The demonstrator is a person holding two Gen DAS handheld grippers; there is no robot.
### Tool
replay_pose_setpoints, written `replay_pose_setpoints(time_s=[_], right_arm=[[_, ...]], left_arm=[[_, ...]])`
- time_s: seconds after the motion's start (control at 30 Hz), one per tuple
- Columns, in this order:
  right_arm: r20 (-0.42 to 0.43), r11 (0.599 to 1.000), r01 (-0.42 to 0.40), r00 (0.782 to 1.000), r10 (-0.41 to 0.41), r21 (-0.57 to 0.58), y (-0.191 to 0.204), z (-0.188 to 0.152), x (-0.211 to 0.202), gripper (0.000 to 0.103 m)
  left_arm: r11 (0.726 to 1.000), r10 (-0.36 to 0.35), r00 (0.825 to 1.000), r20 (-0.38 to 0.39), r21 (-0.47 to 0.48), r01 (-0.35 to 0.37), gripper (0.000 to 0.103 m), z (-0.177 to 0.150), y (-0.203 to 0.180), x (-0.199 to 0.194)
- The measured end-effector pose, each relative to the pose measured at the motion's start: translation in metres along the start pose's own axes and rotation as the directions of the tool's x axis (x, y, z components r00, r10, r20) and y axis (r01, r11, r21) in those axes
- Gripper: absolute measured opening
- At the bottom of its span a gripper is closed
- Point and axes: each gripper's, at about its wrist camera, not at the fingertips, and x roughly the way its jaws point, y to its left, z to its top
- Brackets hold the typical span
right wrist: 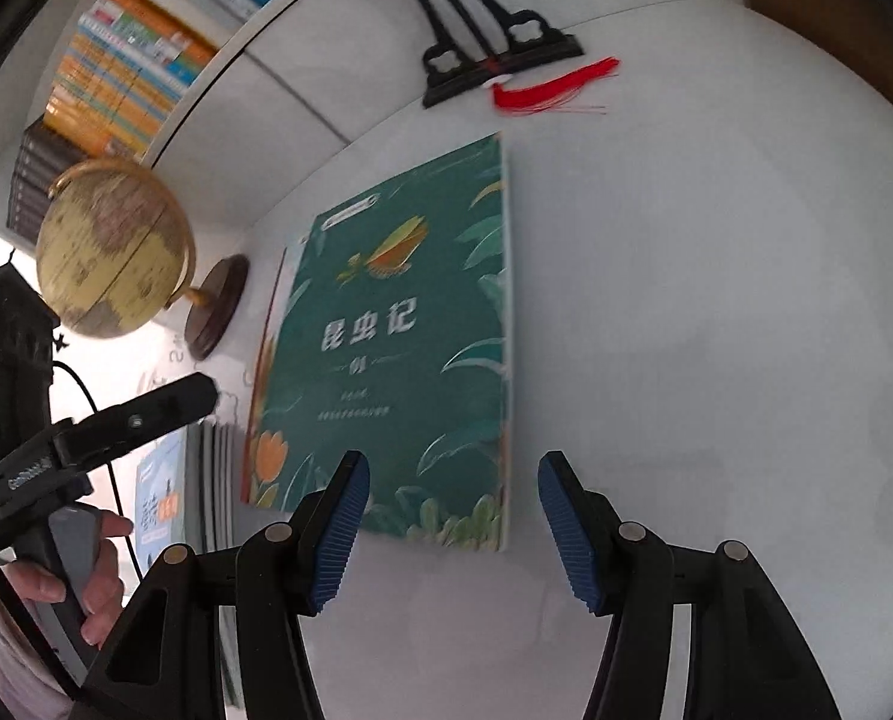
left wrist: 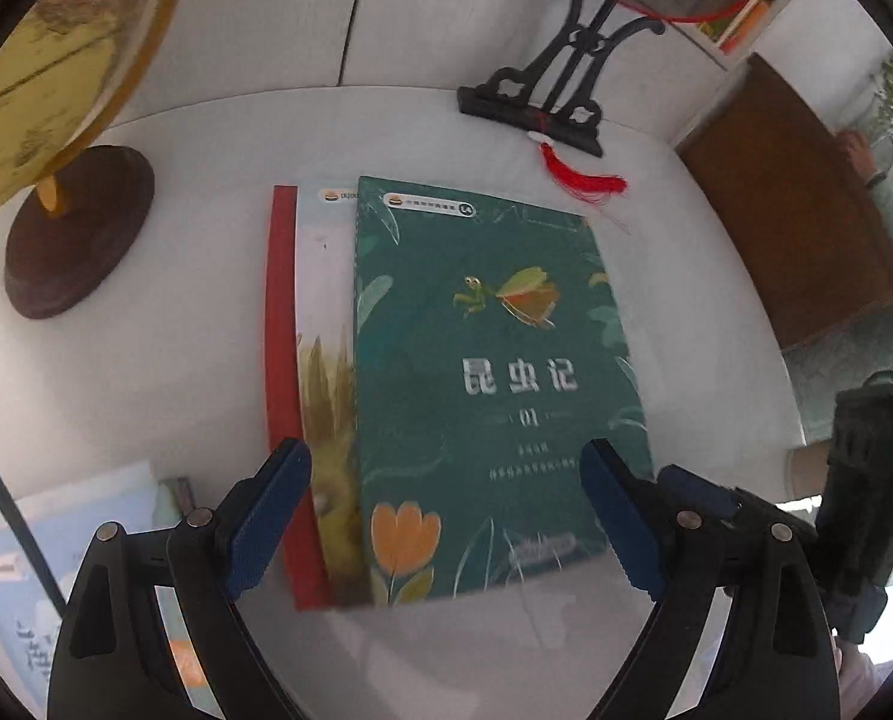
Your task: Organize books
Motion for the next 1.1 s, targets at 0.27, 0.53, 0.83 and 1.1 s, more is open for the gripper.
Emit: replay_pose_setpoints(time_s=[0.27, 0.53, 0.83, 1.1], right_arm=[[0.017, 1.0, -0.018, 1.0, 0.018, -0.007, -0.002, 0.011, 0.014, 0.058], [0.02, 0.999, -0.047, 0.999, 0.047, -0.015, 0.006, 0.015, 0.021, 0.068], [-0.006, 0.994, -0.094, 0.996, 0.094, 0.055, 0.0, 0.018, 0.02, 0.082], [-0.041, 0.972, -0.207, 0.976, 0.213, 0.115, -0.02, 0.004, 0.009, 0.082]], left_arm=[[0.997, -0.056, 0.998, -0.036, -0.053, 0.054, 0.091, 0.006, 0.01, 0.027], [0.991, -0.129, 0.99, -0.053, -0.033, 0.128, 0.095, 0.004, 0.005, 0.033], [0.984, -0.173, 0.982, -0.072, -0.052, 0.169, 0.096, -0.004, 0.002, 0.032], [0.976, -0.212, 0.975, -0.072, -0.074, 0.207, 0.098, -0.015, 0.006, 0.029]])
